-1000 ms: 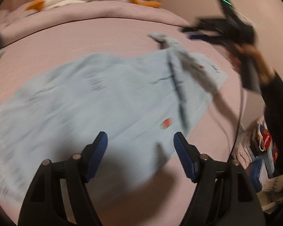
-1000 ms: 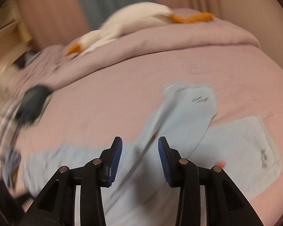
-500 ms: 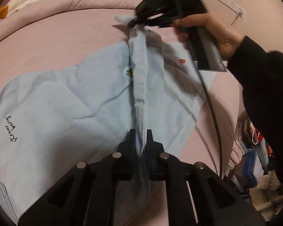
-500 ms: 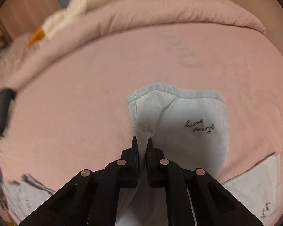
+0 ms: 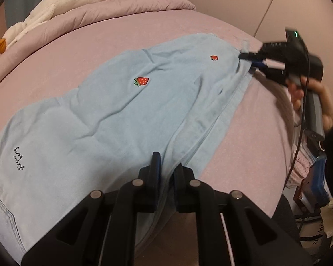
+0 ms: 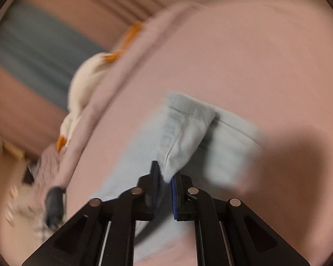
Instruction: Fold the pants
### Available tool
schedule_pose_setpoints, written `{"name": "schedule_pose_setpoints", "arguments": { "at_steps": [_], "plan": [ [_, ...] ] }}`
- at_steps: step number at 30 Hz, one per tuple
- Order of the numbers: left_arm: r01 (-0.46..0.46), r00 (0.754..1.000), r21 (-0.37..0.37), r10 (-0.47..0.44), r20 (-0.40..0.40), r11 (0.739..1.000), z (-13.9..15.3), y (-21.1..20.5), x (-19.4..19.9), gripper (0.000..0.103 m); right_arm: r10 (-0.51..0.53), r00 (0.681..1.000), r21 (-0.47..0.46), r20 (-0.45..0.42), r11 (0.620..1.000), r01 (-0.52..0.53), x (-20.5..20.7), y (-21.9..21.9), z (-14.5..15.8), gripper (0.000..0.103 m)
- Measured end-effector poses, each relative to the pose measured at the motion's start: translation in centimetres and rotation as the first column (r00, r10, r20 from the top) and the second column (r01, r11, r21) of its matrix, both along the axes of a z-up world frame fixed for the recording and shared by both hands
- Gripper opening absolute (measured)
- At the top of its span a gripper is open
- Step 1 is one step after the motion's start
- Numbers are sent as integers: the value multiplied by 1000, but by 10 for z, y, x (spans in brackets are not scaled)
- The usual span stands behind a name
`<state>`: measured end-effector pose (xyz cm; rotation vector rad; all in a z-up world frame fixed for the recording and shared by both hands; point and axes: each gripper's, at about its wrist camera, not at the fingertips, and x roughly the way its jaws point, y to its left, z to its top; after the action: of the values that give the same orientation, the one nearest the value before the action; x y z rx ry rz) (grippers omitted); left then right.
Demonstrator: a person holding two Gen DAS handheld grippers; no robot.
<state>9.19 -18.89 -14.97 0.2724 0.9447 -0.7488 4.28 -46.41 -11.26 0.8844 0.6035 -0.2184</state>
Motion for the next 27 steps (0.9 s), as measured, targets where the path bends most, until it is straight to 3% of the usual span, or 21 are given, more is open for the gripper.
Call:
{"name": "schedule_pose_setpoints", "arguments": {
  "at_steps": [3, 4, 6, 10, 12, 13, 14, 17, 19, 22, 27],
  "plan": [
    [5, 1000, 22, -5, 4, 1000, 1, 1, -2, 12, -80, 992, 189, 101, 980, 60, -26, -16, -22, 19],
    [7, 1000, 29, -7, 6, 1000, 1, 0, -1, 12, -107, 986, 214, 129, 974, 77, -31, -19, -22, 23],
    [8, 1000, 41, -8, 11, 999, 0, -2, 2, 12, -127, 982, 197, 143, 976, 97, -32, -20, -13, 38],
    [3, 1000, 51, -4, 22, 999, 1, -4, 2, 10, -135, 989, 80, 66, 988, 129, -14, -17, 6, 41],
    [7, 999, 58, -9, 35, 998, 2, -5, -2, 10, -122, 993, 51, 4, 991, 121, -3, -16, 9, 36],
    [8, 999, 60, -10, 40, 998, 2, -5, -3, 9, -106, 994, 14, -12, 994, 106, 2, -14, 14, 25],
    [7, 999, 58, -10, 43, 998, 4, -5, -4, 9, -84, 996, -52, -27, 995, 83, 3, -11, 20, 7],
    [23, 998, 45, -26, 57, 999, 8, -5, -10, 9, -79, 997, -135, 4, 988, 79, -12, -6, 31, 6],
    [38, 997, 65, -42, 62, 997, 5, -8, -11, 9, -100, 995, -143, 12, 985, 100, -20, -12, 30, 6],
    [48, 996, 94, -56, 77, 994, -1, -12, -14, 9, -136, 985, -101, -104, 987, 126, -14, -27, 0, 6],
    [19, 999, 80, -23, 43, 997, 4, 1, -12, 24, -109, 991, -95, -73, 990, 101, -20, -38, 2, 8]
  ]
}}
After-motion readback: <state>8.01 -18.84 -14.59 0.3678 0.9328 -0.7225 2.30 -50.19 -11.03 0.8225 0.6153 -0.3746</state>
